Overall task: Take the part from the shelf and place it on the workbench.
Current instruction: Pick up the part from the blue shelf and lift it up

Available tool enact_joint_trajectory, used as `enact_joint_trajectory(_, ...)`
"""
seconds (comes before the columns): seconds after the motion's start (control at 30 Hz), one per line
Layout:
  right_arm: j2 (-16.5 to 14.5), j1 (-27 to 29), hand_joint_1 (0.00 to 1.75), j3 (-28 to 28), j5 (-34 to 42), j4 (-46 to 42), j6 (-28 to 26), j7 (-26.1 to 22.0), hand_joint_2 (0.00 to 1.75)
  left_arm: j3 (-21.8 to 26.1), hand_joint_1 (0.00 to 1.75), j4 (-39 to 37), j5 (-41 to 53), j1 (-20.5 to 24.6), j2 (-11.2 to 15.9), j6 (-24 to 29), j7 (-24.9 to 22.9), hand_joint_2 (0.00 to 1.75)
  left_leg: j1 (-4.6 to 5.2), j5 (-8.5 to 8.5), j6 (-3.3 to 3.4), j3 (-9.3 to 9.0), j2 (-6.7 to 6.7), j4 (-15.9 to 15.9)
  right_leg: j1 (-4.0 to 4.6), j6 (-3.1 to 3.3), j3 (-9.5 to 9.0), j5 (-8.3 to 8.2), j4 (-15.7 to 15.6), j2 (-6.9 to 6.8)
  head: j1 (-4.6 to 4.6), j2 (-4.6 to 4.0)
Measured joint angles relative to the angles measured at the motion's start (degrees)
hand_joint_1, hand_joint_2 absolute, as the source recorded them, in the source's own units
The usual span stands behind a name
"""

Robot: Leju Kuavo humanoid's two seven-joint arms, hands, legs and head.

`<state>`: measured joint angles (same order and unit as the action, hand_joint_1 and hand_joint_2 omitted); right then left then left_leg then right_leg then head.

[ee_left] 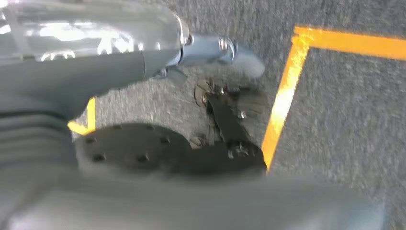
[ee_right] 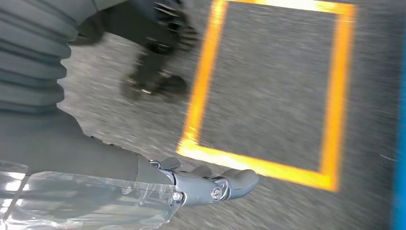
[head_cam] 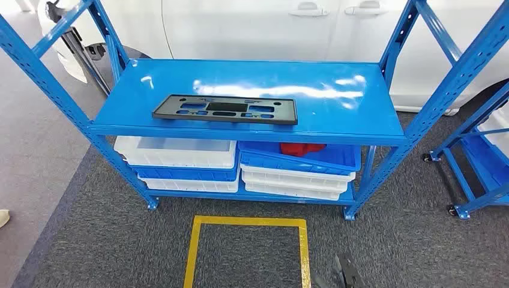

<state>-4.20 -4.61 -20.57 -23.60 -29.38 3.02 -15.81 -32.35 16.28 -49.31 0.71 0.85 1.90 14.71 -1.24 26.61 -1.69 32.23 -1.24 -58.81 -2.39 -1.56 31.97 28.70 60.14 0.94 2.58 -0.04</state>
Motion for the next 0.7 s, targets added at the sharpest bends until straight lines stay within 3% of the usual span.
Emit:
enact_joint_trajectory(0.1, 0.0, -0.39, 0.0, 0.69, 1.01, -2.62, 0.08, -0.9, 0.0, -0.92, 0.0, -0.21, -1.27, 0.1, 0.0, 0.05, 0.32, 0.0, -0.18, 0.27, -0.36, 0.17, 0.05, -0.32, 0.1, 0.65, 0.03, -0.11, -0.04, -0.02, 0.0, 0.0)
enact_joint_trajectory(0.13, 0.01, -0.93, 0.0, 1.59, 1.89, -5.87, -0.3, -1.89, 0.0, -1.89, 0.0, -0.49, -2.62, 0.35, 0.0, 0.14, 0.64, 0.0, -0.25, 2.1, -0.56, 2.06, 0.17, -4.22, 0.26, 1.16, 0.04, -0.17, -0.1, -0.12, 0.0, 0.0)
enact_joint_trajectory(0.2, 0.08, -2.21, 0.0, 3.9, 3.33, -13.47, -2.03, -4.04, 0.87, -4.02, 0.0, -1.14, -5.5, 0.79, 0.0, 0.39, 1.28, 0.0, -0.24, 5.0, -0.5, 6.42, 0.46, -12.65, 0.74, 2.06, -0.08, -0.19, -0.25, -0.34, 0.0, -0.01)
enact_joint_trajectory(0.23, 0.12, -2.71, 0.0, 4.98, 3.66, -16.7, -3.14, -4.85, 1.31, -4.82, 0.0, -1.4, -6.64, 0.96, 0.0, 0.53, 1.54, 0.0, -0.09, 5.08, -0.17, 7.81, 0.5, -14.89, 1.05, 2.26, -0.22, -0.07, -0.25, -0.42, 0.0, -0.01)
enact_joint_trajectory(0.27, 0.15, -3.05, 0.0, 5.81, 3.7, -18.85, -4.09, -5.36, 1.75, -5.3, 0.0, -1.55, -7.33, 0.99, 0.01, 0.65, 1.7, 0.0, 0.12, 2.98, 0.37, 6.97, 0.5, -12.45, 1.25, 2.34, -0.44, 0.06, -0.26, -0.42, 0.0, -0.01)
enact_joint_trajectory(0.33, 0.16, -3.71, 0.0, 7.32, 3.54, -22.38, -5.72, -6.2, 1.75, -6.09, 0.0, -1.88, -8.44, 1.13, 0.17, 0.87, 1.99, 0.0, 0.73, -0.69, 1.55, 3.98, 0.54, -5.08, 1.43, 2.24, -0.69, 0.28, -0.31, -0.36, 0.0, -0.01)
enact_joint_trajectory(0.37, 0.18, -4.05, 0.0, 8.12, 3.35, -24.08, -6.56, -6.64, 1.75, -6.51, 0.0, -2.05, -9.01, 1.28, 0.27, 0.93, 2.14, 0.0, 1.03, -1.4, 1.96, 2.94, 0.58, -2.59, 1.47, 2.04, -0.65, 0.33, -0.34, -0.34, 0.0, -0.01)
enact_joint_trajectory(0.43, 0.25, -4.59, 0.0, 9.78, 2.87, -27.55, -8.29, -7.48, 1.75, -7.43, 0.0, -2.38, -10.25, 1.57, 0.37, 0.99, 2.38, 0.0, 1.4, -1.21, 2.29, 2.3, 0.62, -0.96, 1.47, 1.4, -0.52, 0.28, -0.58, -0.35, 0.0, 0.0)
enact_joint_trajectory(0.53, 0.36, -5.62, 0.0, 12.4, 2.12, -32.81, -11.07, -8.79, 1.75, -8.88, 0.0, -2.68, -12.32, 1.75, 0.39, 1.08, 2.73, 0.0, 1.08, -1.61, 2.88, 1.57, 0.71, 0.61, 1.54, 0.52, -0.27, 1.11, 0.17, -0.55, 0.0, 0.0)
enact_joint_trajectory(0.57, 0.41, -6.17, 0.0, 13.29, 1.94, -34.31, -12.03, -9.19, 1.75, -9.36, 0.0, -2.79, -13.03, 1.87, 0.41, 1.12, 2.87, 0.0, 0.94, -1.81, 3.11, 1.29, 0.78, 1.11, 1.61, 0.4, 0.68, 2.3, 2.22, -0.61, 0.0, 0.0)
enact_joint_trajectory(0.63, 0.48, -7.17, 0.0, 15.17, 1.77, -36.74, -13.99, -9.91, 1.75, -10.39, 0.0, -3.05, -14.52, 2.22, 0.48, 1.17, 3.15, 0.0, 1.05, -1.83, 3.43, 1.16, 0.84, 1.32, 1.58, 0.32, 4.28, 5.43, 9.21, -0.63, 0.0, 0.0)
enact_joint_trajectory(0.67, 0.51, -7.55, 0.0, 16.29, 1.69, -37.74, -15.02, -10.28, 1.75, -10.97, 0.0, -3.21, -15.33, 2.35, 0.51, 1.23, 3.29, 0.0, 1.13, -1.76, 3.49, 1.15, 0.81, 1.27, 1.58, 0.28, 6.14, 6.37, 12.5, -0.64, 0.0, 0.0)
enact_joint_trajectory(0.7, 0.52, -7.92, 0.0, 17.53, 1.57, -38.6, -16.05, -10.65, 1.75, -11.58, 0.0, -3.35, -16.16, 2.42, 0.52, 1.3, 3.41, 0.0, 1.19, -1.66, 3.54, 1.12, 0.78, 1.19, 1.58, 0.24, 7.31, 6.29, 14.21, -0.64, 0.0, 0.0)
